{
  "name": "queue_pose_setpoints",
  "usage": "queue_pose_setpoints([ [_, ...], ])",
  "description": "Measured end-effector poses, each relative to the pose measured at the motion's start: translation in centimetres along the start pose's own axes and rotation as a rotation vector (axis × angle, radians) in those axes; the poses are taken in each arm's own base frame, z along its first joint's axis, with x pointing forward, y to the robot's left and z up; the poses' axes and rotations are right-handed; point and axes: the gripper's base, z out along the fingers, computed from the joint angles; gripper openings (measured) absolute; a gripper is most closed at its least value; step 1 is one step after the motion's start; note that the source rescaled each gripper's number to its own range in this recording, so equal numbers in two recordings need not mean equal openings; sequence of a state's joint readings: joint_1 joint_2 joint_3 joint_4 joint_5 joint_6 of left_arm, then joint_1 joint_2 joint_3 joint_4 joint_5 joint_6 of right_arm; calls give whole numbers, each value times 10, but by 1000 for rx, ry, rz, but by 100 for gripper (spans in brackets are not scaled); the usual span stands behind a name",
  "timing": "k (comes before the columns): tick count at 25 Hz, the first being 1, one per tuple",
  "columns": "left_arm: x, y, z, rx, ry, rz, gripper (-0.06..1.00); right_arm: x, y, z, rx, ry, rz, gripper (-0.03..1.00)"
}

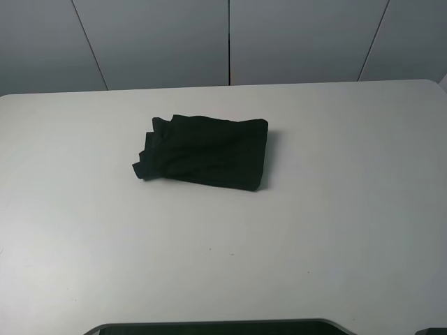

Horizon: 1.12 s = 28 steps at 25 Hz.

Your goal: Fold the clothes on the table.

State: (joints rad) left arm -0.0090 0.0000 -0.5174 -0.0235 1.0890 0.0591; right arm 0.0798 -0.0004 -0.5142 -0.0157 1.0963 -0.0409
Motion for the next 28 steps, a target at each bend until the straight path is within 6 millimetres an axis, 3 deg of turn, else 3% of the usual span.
queue_pose_setpoints([
  [28, 0, 0, 0, 7, 0, 4, 99, 0, 1, 0, 63, 3, 38, 100],
])
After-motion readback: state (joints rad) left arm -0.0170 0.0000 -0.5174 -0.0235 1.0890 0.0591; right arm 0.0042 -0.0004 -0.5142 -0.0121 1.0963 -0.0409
